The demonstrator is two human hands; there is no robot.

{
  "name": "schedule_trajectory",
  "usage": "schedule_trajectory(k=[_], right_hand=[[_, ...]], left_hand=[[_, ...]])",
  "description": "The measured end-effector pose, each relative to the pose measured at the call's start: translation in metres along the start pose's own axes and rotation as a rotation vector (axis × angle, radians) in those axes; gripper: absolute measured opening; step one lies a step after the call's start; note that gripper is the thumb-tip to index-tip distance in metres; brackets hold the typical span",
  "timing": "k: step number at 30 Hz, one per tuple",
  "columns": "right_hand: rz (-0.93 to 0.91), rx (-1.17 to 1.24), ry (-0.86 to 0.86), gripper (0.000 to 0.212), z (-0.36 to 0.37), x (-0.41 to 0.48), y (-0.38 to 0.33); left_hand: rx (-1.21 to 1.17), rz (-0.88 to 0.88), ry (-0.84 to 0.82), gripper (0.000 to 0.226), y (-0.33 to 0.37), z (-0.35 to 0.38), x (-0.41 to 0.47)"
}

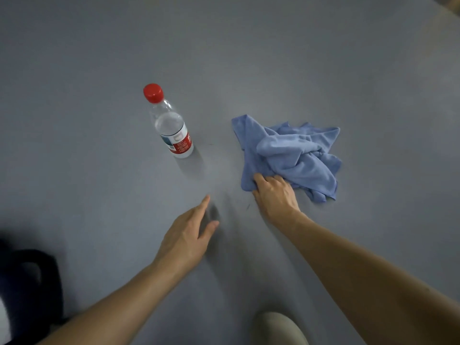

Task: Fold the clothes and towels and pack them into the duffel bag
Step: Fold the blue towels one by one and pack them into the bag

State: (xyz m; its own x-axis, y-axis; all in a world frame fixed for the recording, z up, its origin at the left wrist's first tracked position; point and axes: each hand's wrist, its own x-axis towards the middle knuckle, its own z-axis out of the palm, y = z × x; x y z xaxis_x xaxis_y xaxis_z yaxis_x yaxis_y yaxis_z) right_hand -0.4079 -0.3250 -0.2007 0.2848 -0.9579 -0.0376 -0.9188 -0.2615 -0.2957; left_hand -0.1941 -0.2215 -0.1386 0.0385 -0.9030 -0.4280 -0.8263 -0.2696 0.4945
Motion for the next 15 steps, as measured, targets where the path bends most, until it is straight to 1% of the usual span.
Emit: schedule_trajectory(k=[1,2,4,5,7,9,11,13,15], right_hand=[[-0.029,0.003,0.015,0.027,0.001,-0.002,-0.004],[-0.058,0.027,-0.004,0.026,0.001,-0.006,-0.011],[-0.101,0.118,-0.042,0.019,-0.005,-0.016,-0.028],[-0.114,0.182,-0.034,0.016,-0.01,-0.019,-0.038],[-0.138,0.3,-0.012,0.02,-0.026,-0.025,-0.063],[-0.185,0.391,-0.014,0.02,-0.053,-0.035,-0.091],[-0.208,0.46,-0.001,0.013,-0.084,-0.044,-0.115],[-0.206,0.481,0.006,0.009,-0.123,-0.049,-0.138],[-0.215,0.469,-0.032,0.011,-0.166,-0.054,-0.161]], left_hand=[[0.002,-0.011,0.021,0.063,-0.005,-0.006,-0.004],[-0.001,-0.028,0.045,0.062,-0.011,-0.013,-0.01],[-0.01,-0.055,0.092,0.059,-0.017,-0.029,-0.023],[-0.004,-0.056,0.113,0.057,-0.018,-0.039,-0.03],[0.027,-0.048,0.16,0.053,-0.019,-0.061,-0.048],[0.062,-0.029,0.212,0.049,-0.018,-0.087,-0.072],[0.081,-0.006,0.255,0.046,-0.015,-0.114,-0.095],[0.077,0.009,0.305,0.044,-0.008,-0.143,-0.125],[0.058,0.018,0.366,0.044,0.002,-0.171,-0.156]])
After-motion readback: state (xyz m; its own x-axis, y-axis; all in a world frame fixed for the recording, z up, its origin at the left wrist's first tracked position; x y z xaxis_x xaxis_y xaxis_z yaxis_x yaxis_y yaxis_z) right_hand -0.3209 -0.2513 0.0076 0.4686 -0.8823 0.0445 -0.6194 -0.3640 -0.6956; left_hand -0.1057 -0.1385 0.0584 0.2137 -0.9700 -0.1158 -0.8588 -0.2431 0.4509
